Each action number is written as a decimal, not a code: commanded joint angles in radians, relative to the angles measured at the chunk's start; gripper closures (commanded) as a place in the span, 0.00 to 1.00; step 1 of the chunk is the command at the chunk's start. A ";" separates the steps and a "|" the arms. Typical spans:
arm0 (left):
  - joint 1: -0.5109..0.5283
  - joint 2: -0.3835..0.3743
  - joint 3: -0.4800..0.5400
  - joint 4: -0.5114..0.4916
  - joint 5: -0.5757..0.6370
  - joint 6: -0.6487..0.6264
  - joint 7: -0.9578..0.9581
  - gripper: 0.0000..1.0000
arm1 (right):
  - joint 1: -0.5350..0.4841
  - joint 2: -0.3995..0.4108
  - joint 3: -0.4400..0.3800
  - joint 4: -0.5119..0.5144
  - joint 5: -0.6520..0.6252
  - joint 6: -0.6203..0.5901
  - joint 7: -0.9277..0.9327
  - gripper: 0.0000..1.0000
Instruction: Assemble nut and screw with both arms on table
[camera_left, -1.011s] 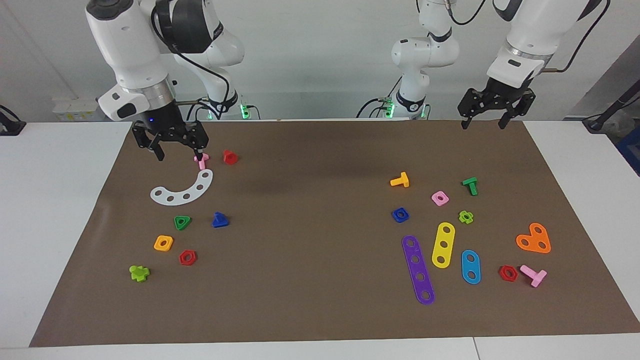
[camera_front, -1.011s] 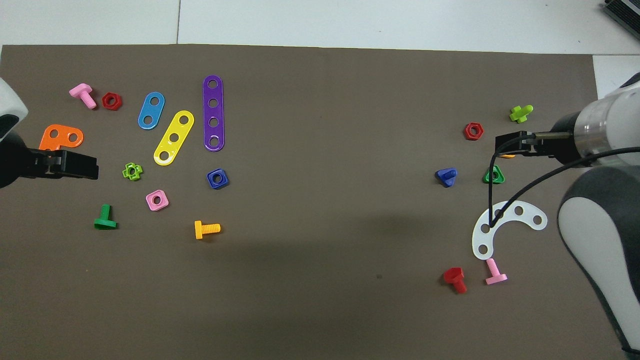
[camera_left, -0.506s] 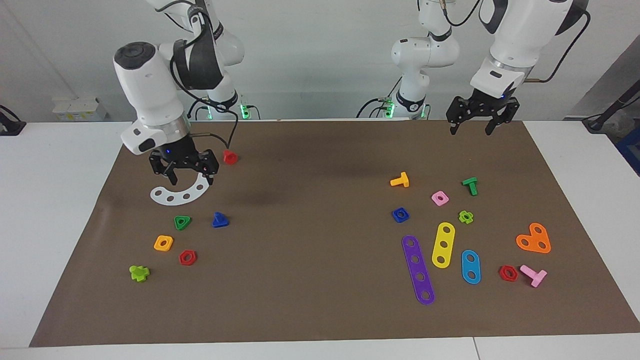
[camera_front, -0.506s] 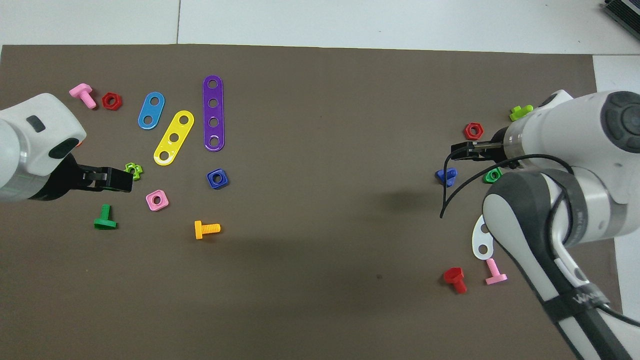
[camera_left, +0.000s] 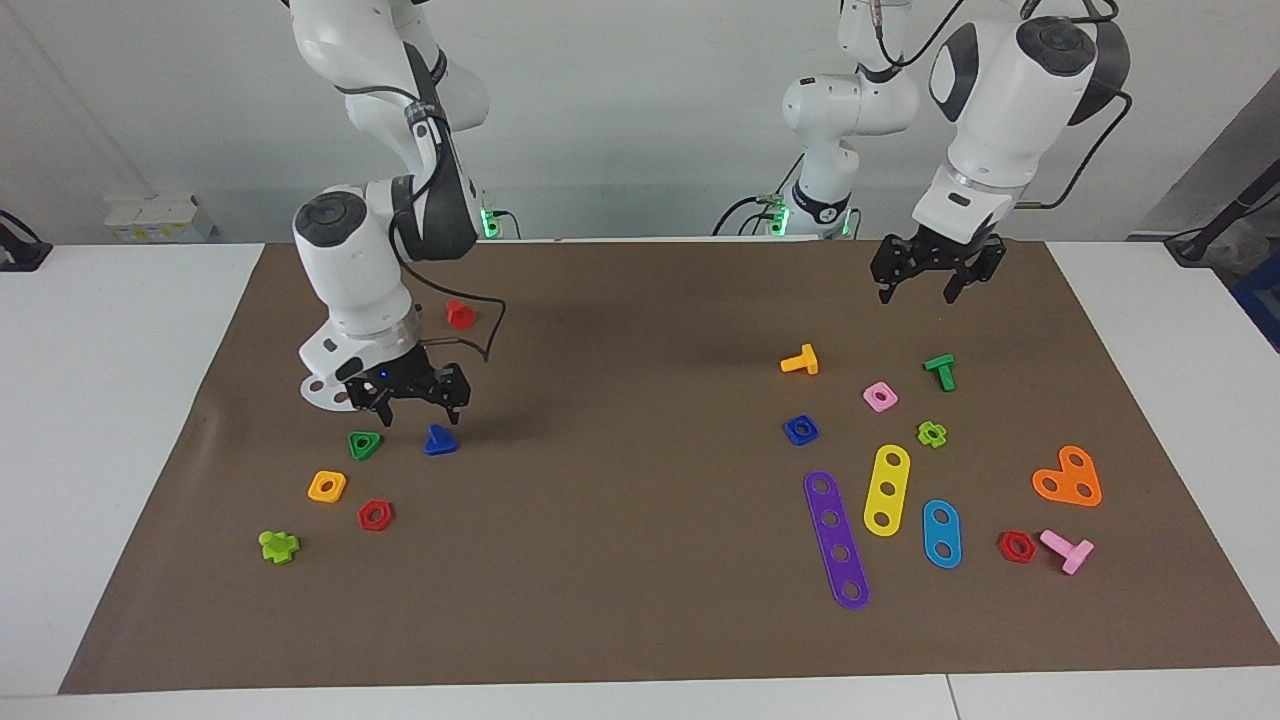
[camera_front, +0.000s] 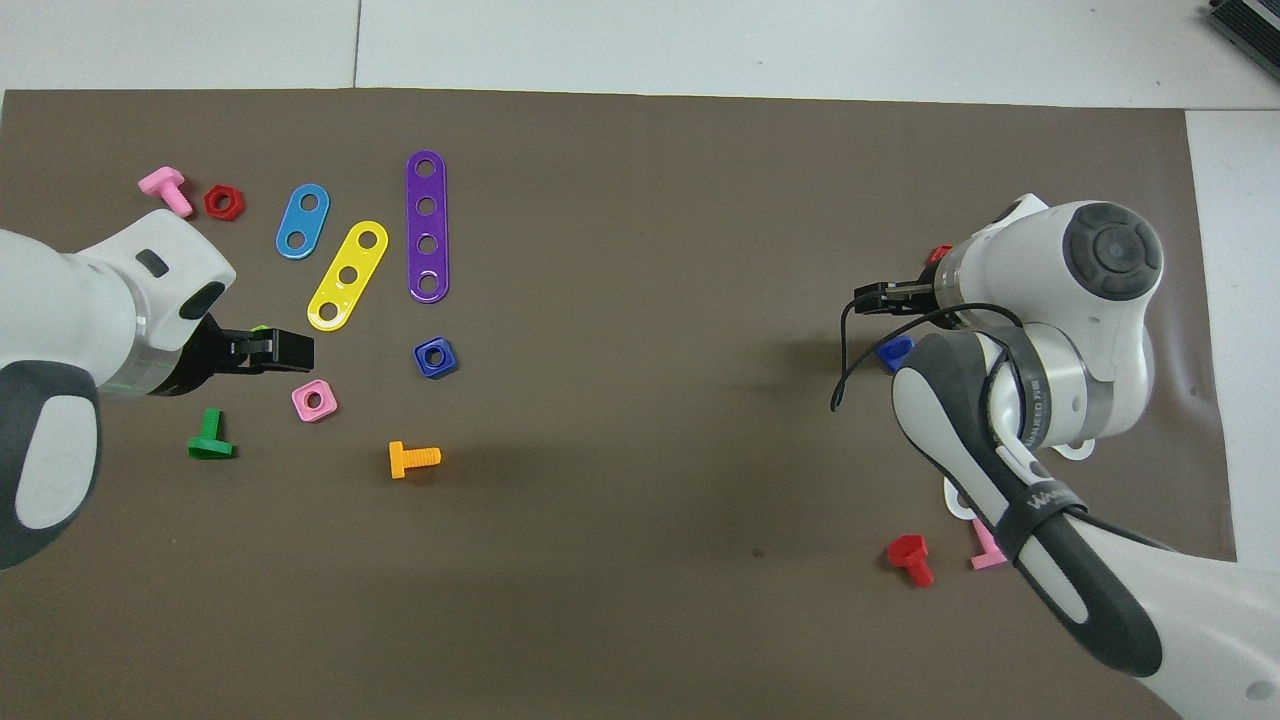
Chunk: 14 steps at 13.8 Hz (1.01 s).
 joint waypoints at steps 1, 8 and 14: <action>-0.022 0.040 0.009 -0.039 -0.022 0.096 -0.025 0.05 | -0.008 0.021 0.003 -0.006 -0.001 0.036 -0.038 0.03; -0.083 0.126 0.010 -0.099 -0.023 0.320 -0.204 0.09 | -0.011 0.007 0.001 -0.098 -0.005 0.050 -0.063 0.04; -0.126 0.200 0.010 -0.106 -0.023 0.438 -0.400 0.14 | -0.017 0.000 -0.001 -0.118 -0.013 0.050 -0.110 0.27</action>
